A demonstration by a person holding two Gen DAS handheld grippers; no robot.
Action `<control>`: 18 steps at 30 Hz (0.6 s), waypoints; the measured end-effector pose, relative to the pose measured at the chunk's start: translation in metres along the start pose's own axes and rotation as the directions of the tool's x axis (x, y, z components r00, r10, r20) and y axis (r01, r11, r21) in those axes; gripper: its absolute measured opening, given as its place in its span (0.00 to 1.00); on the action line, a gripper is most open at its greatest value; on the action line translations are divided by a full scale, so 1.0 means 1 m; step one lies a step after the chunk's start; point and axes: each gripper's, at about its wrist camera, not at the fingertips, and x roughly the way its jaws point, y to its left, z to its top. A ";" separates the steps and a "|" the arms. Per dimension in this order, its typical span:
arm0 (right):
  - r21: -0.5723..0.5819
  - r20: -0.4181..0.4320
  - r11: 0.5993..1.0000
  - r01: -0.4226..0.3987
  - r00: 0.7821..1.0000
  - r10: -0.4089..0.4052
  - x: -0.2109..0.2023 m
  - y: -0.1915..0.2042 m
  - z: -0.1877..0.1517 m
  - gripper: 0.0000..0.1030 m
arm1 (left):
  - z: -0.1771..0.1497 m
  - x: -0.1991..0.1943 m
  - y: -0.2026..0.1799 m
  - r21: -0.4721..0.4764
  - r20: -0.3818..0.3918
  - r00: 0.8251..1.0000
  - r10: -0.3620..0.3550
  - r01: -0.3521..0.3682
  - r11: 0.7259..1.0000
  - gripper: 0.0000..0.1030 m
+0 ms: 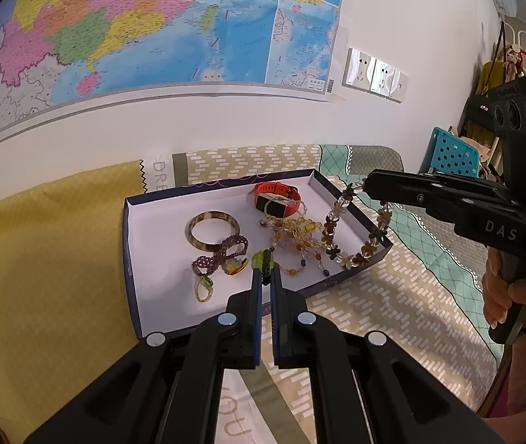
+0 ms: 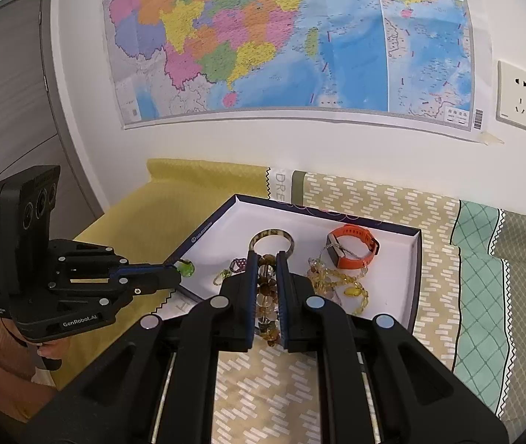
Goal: Organize jewelry
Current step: 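Carry the beaded bracelet with the right tool over the box and lower it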
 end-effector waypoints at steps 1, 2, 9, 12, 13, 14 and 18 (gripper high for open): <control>0.001 0.000 1.000 0.000 1.000 0.000 0.000 0.000 0.000 0.10 | 0.001 0.000 0.000 0.000 0.000 1.000 0.001 -0.001 1.000 0.03; 0.000 0.000 1.000 -0.001 1.000 0.001 0.001 0.000 0.001 0.10 | 0.001 0.001 0.000 0.000 -0.001 1.000 0.001 -0.001 1.000 0.03; 0.008 0.001 1.000 -0.004 1.000 0.004 0.005 -0.003 0.004 0.10 | 0.004 0.008 0.004 0.000 -0.007 1.000 0.013 -0.013 1.000 0.03; 0.017 0.000 1.000 -0.010 1.000 0.010 0.008 -0.005 0.005 0.10 | 0.005 0.012 0.006 0.002 -0.012 1.000 0.018 -0.018 1.000 0.03; 0.020 -0.001 1.000 -0.011 1.000 0.011 0.010 -0.006 0.005 0.10 | 0.006 0.015 0.007 0.002 -0.015 1.000 0.020 -0.020 1.000 0.03; 0.025 -0.002 1.000 -0.014 1.000 0.014 0.011 -0.007 0.005 0.10 | 0.006 0.016 0.007 0.001 -0.017 1.000 0.022 -0.022 1.000 0.03; 0.050 -0.014 0.998 -0.024 1.000 0.024 0.024 -0.013 0.006 0.10 | 0.009 0.026 0.011 0.001 -0.030 0.999 0.037 -0.037 0.999 0.03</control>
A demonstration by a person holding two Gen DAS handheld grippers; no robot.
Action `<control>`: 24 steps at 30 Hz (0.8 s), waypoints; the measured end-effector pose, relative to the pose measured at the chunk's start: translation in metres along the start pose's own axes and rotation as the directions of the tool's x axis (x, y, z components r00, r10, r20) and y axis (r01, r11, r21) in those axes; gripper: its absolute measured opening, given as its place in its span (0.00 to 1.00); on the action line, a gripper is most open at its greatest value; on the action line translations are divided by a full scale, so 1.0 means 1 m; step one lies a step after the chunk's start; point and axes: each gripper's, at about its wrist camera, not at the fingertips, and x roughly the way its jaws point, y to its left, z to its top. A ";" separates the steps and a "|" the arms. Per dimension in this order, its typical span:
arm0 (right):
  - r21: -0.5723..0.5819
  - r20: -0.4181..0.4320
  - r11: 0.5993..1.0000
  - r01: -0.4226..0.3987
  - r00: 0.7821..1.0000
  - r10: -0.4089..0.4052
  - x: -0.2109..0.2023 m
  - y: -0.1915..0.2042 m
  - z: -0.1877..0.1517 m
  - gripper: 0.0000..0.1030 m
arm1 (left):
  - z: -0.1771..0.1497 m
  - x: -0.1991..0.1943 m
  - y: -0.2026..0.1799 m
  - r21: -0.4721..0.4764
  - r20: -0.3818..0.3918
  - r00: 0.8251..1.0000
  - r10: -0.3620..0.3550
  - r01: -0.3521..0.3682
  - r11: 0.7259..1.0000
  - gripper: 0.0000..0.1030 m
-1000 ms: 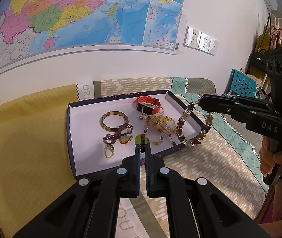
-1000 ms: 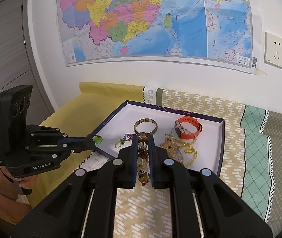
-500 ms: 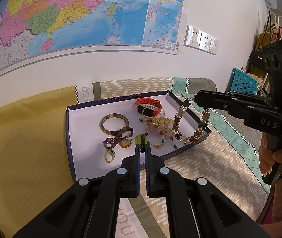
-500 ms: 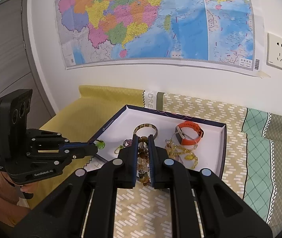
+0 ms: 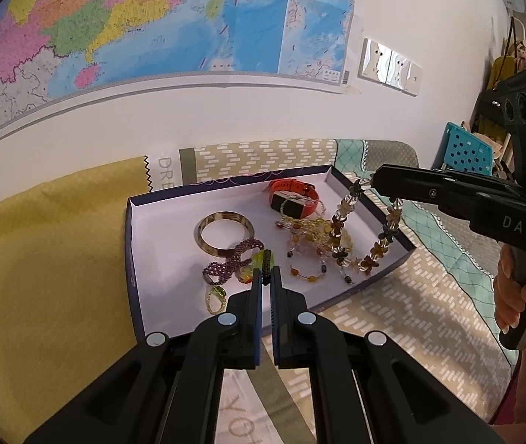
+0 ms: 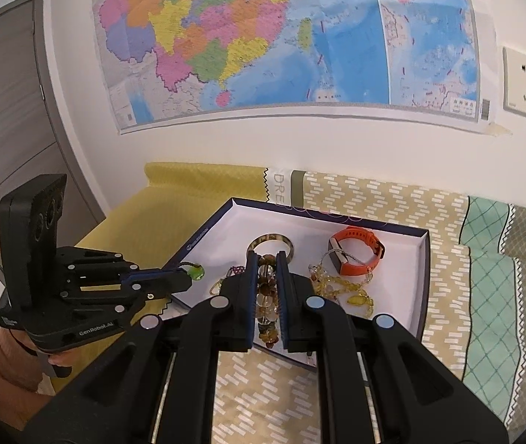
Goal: Organize jewelry
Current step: 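Carry the beaded bracelet with the right tool over the box and lower it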
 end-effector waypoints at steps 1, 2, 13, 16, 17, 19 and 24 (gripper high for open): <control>0.003 -0.004 1.000 0.001 1.000 -0.001 0.003 -0.001 0.000 0.10 | 0.001 0.002 0.000 0.001 -0.003 1.000 0.003 -0.003 1.000 0.03; 0.006 -0.008 1.000 0.000 1.000 0.000 0.006 -0.002 0.000 0.10 | 0.002 0.005 0.000 0.003 -0.007 1.000 0.007 -0.007 1.000 0.03; 0.020 -0.025 1.000 0.005 1.000 -0.004 0.021 -0.007 -0.003 0.10 | 0.006 0.014 0.002 -0.001 -0.019 1.000 0.021 -0.021 1.000 0.03; 0.022 -0.027 1.000 0.006 1.000 -0.005 0.023 -0.008 -0.002 0.10 | 0.006 0.017 0.003 -0.004 -0.024 0.999 0.024 -0.025 1.000 0.03; 0.023 -0.029 1.000 0.005 1.000 -0.004 0.024 -0.009 -0.002 0.10 | 0.006 0.017 0.003 -0.005 -0.026 0.999 0.026 -0.026 1.000 0.03; 0.023 -0.030 1.000 0.004 1.000 -0.003 0.025 -0.009 -0.002 0.10 | 0.006 0.018 0.003 -0.006 -0.028 0.999 0.026 -0.026 1.000 0.03; 0.021 -0.034 1.000 -0.001 0.999 0.002 0.028 -0.009 -0.002 0.10 | 0.006 0.021 0.005 -0.008 -0.035 0.999 0.029 -0.029 1.000 0.03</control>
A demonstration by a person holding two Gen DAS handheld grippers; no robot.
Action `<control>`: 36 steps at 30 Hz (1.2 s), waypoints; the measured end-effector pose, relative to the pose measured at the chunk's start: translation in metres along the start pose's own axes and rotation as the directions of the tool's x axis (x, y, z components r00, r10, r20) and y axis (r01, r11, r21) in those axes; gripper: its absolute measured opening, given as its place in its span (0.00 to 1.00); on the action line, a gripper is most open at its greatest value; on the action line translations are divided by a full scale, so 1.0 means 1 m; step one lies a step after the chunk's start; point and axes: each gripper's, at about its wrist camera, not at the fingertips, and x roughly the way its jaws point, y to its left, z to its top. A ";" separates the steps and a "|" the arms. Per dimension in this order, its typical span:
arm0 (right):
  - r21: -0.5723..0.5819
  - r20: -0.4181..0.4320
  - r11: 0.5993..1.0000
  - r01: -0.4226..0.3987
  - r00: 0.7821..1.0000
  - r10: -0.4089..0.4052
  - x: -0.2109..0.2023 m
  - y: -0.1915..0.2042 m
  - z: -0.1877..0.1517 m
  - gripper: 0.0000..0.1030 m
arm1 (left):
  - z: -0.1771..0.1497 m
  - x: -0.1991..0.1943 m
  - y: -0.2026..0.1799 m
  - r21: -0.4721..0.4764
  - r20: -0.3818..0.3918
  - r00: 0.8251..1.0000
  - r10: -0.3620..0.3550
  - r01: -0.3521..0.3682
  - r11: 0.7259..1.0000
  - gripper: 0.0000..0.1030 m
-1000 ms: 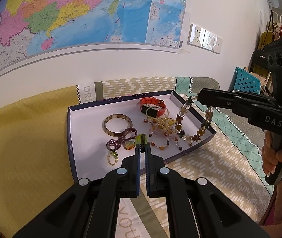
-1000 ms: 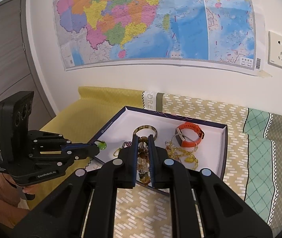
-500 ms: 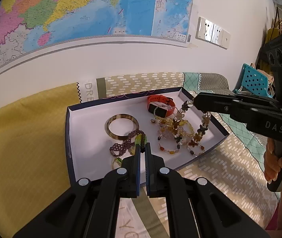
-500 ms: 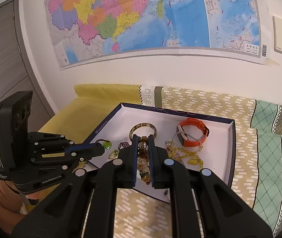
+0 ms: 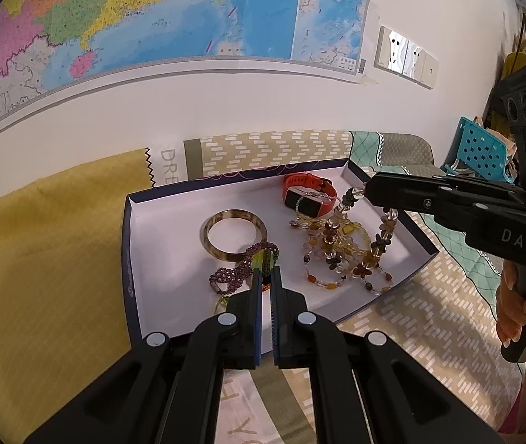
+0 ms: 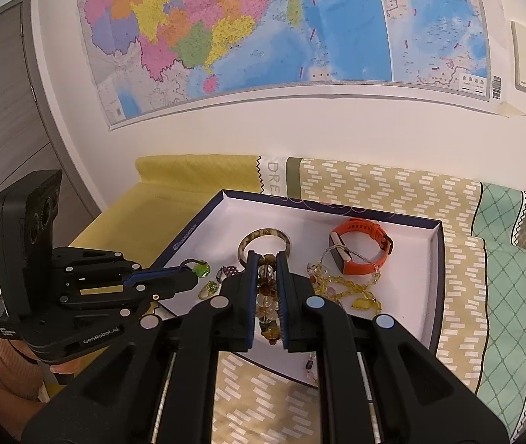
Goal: Organize jewelry
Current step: 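Carry the beaded bracelet with the right tool over the box and lower it, then open the right tool to release the beaded bracelet into the box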
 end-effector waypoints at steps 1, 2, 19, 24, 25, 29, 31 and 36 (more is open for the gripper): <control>-0.001 0.000 1.000 0.000 1.000 0.000 0.000 0.000 0.000 0.10 | 0.000 0.000 0.000 0.000 -0.001 1.000 0.001 -0.001 1.000 0.03; -0.001 0.000 1.000 0.000 1.000 0.000 0.001 0.000 0.000 0.10 | 0.000 0.001 0.000 0.000 -0.002 1.000 0.002 -0.002 1.000 0.03; 0.029 -0.028 0.999 -0.024 0.999 0.025 0.018 -0.010 0.001 0.10 | 0.003 0.015 0.002 -0.012 -0.030 1.000 -0.005 0.005 1.000 0.03; 0.058 -0.034 0.998 -0.027 0.999 0.029 0.023 -0.017 -0.001 0.10 | 0.003 0.021 0.003 -0.014 -0.042 0.999 -0.002 0.001 1.000 0.03; 0.067 -0.036 0.997 -0.024 0.999 0.026 0.024 -0.020 -0.002 0.10 | 0.002 0.022 0.003 -0.015 -0.045 0.999 0.002 -0.002 1.000 0.03; 0.097 -0.047 0.995 -0.005 0.999 0.010 0.030 -0.030 -0.005 0.10 | 0.001 0.028 0.005 -0.020 -0.060 0.998 0.012 -0.013 1.000 0.03; 0.108 -0.050 0.994 0.008 0.999 -0.003 0.033 -0.034 -0.006 0.10 | -0.001 0.030 0.006 -0.023 -0.069 0.998 0.015 -0.017 1.000 0.03; 0.128 -0.064 0.991 0.038 0.998 -0.030 0.039 -0.042 -0.010 0.10 | -0.003 0.035 0.008 -0.027 -0.078 0.997 0.023 -0.025 0.999 0.03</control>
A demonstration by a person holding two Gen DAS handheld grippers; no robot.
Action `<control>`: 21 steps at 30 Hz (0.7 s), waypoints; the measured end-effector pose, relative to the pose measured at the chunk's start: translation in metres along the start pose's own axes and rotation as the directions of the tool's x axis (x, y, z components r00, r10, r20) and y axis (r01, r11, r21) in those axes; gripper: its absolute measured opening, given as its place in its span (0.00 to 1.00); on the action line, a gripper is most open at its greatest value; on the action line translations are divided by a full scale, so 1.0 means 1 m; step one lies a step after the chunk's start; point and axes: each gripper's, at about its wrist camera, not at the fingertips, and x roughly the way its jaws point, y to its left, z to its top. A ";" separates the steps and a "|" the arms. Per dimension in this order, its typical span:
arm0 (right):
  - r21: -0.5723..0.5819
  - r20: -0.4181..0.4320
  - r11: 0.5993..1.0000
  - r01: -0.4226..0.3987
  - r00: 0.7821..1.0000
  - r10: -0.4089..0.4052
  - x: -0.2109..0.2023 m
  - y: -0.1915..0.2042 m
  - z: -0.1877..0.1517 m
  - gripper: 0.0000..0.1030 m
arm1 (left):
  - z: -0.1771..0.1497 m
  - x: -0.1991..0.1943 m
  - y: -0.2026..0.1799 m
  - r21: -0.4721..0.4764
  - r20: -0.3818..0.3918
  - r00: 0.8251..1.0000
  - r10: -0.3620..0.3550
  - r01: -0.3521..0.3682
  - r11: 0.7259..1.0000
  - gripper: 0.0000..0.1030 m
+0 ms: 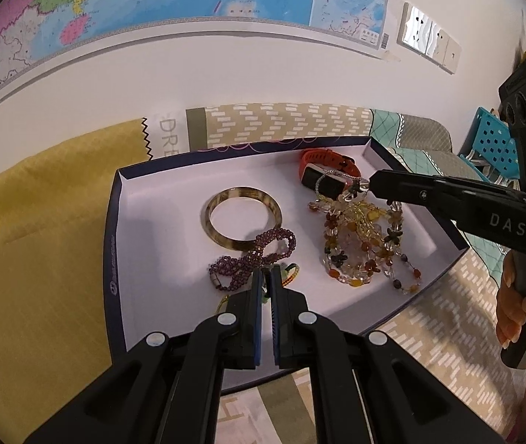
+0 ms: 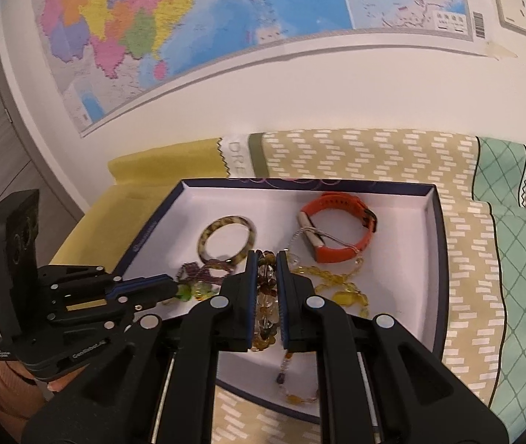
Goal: Organize jewelry
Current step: 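Open the right tool to release the beaded bracelet into the box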
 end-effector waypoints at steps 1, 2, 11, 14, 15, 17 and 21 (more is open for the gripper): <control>0.001 -0.001 1.000 0.003 1.000 -0.003 0.001 -0.001 0.000 0.10 | 0.000 0.000 0.000 0.001 0.000 1.000 0.002 -0.002 1.000 0.03; 0.003 -0.001 1.000 0.007 1.000 -0.007 0.001 -0.002 -0.001 0.10 | 0.001 -0.001 0.000 0.002 0.001 1.000 0.006 -0.006 1.000 0.04; 0.025 -0.027 0.998 0.053 0.998 -0.052 0.013 -0.014 -0.007 0.13 | 0.001 0.000 0.004 -0.010 0.010 0.999 0.038 -0.038 0.999 0.17; 0.036 -0.027 0.998 0.060 0.998 -0.059 0.012 -0.016 -0.010 0.14 | 0.001 0.000 0.004 -0.011 0.015 0.998 0.060 -0.060 0.998 0.19; 0.034 -0.025 0.997 0.063 0.998 -0.062 0.011 -0.016 -0.010 0.14 | 0.001 0.000 0.005 -0.015 0.015 0.998 0.063 -0.062 0.998 0.20; 0.032 -0.019 0.997 0.070 0.997 -0.069 0.008 -0.015 -0.012 0.18 | 0.000 -0.001 0.005 -0.016 0.018 0.997 0.081 -0.081 0.997 0.20; 0.022 -0.006 0.997 0.078 0.997 -0.078 0.002 -0.011 -0.015 0.26 | -0.001 -0.003 0.008 -0.033 0.019 0.996 0.092 -0.092 0.995 0.24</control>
